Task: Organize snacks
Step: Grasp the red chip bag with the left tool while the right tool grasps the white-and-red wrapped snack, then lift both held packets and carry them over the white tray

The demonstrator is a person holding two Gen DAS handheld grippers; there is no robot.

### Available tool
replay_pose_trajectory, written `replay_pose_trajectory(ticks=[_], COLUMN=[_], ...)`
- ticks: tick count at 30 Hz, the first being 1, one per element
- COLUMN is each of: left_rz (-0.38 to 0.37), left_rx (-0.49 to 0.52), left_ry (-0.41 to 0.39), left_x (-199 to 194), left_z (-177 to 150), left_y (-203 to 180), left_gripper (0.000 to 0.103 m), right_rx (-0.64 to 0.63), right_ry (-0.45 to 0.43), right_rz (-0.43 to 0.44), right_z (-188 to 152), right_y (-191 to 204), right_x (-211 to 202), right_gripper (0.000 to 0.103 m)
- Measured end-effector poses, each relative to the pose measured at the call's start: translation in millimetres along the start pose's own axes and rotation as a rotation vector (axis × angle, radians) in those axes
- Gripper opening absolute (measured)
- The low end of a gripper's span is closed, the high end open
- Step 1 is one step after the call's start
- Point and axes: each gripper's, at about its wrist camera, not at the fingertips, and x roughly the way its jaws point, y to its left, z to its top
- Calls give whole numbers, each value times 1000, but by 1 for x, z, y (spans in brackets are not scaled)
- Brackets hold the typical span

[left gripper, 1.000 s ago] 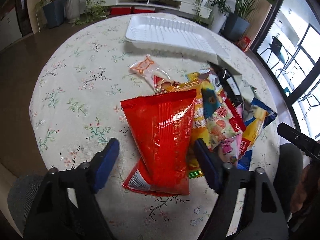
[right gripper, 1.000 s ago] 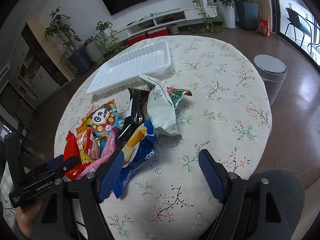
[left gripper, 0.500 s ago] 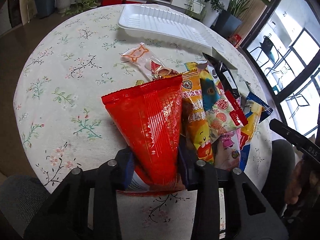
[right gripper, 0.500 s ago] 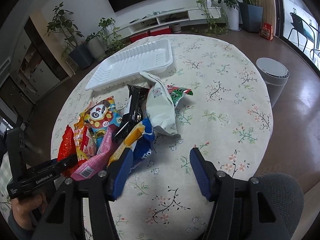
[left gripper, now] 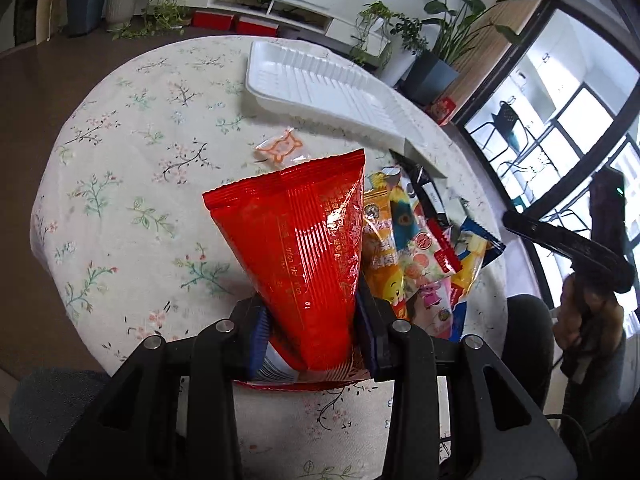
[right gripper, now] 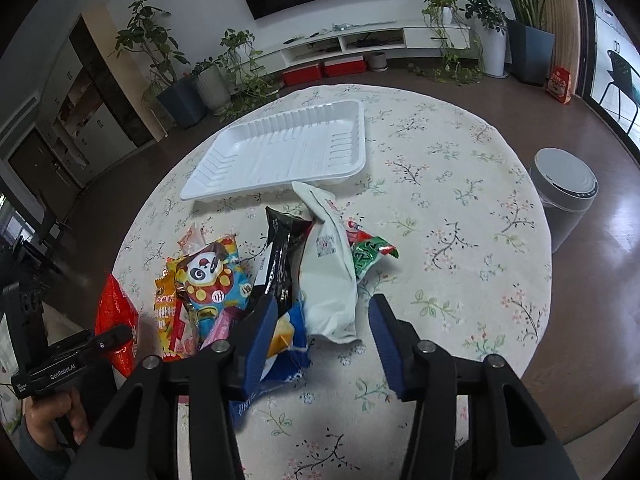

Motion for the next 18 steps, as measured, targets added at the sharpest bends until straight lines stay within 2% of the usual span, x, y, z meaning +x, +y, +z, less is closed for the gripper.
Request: replay_pose_trajectory(ticks=[6, 7, 10, 13, 18], left_rz=[-25, -30, -38, -42, -51], left_rx=[2, 0, -6, -8, -5], left_ry=[8, 8, 5, 8, 23], left_x=[6, 6, 7, 10, 18], left_z=[-1, -1, -2, -2, -4], left_y=[5, 6, 10, 12, 12], left_gripper=[34, 34, 34, 34, 34], right_rx=[-53, -63, -91, -105, -165], right_ry=[91, 103, 138, 189, 214], right_rz=[36, 27, -26, -33, -82], right_z=[29, 31, 34, 33, 39], right_y=[10, 12, 15, 14, 17], right_x=[34, 38, 53, 72, 89], right_gripper=[43, 40, 40, 40, 41])
